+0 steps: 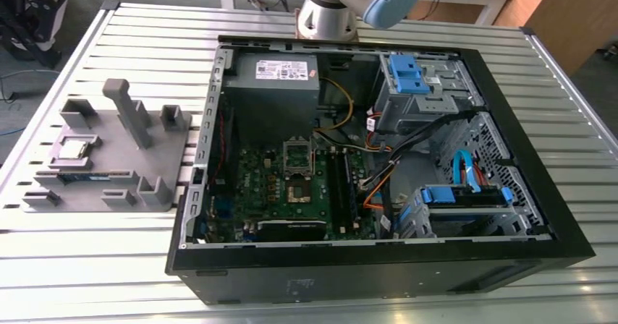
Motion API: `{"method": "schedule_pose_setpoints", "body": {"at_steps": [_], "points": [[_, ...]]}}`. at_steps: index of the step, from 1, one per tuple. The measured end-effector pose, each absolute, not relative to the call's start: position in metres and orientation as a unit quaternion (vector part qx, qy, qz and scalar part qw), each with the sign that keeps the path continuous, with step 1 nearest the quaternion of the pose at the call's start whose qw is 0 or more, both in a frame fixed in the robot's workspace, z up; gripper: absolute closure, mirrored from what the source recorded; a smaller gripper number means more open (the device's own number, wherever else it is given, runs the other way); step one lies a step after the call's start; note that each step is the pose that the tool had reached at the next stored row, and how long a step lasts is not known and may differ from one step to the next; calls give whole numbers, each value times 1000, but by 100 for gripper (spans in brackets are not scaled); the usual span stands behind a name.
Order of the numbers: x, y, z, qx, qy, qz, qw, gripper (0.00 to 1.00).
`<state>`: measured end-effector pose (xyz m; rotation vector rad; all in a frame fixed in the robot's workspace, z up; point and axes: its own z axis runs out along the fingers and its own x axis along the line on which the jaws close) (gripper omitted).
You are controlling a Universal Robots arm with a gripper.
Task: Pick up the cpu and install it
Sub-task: 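Reach for the cpu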
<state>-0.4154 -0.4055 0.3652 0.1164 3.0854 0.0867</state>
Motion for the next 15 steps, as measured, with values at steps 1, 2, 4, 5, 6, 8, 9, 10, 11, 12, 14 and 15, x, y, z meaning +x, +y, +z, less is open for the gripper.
{"method": "schedule_pose_setpoints", "body": {"at_steps": [1,2,4,5,6,8,9,10,11,12,14,15], "points": [[-416,-406,364,38,999,28,26,89],[-416,-406,363,38,999,28,26,89],[-417,-406,362,38,999,28,26,89],[-417,-406,362,38,999,28,26,89],[-417,-406,361,38,999,28,26,89],[-417,-406,360,38,999,28,26,89],[-418,-406,360,38,999,28,26,89],[-418,-406,359,38,999,28,26,89],[-418,-406,358,38,999,28,26,89],[-418,-406,357,38,999,28,26,89],[-418,-406,355,38,999,28,26,89],[-418,-406,355,38,999,28,26,89]]}}
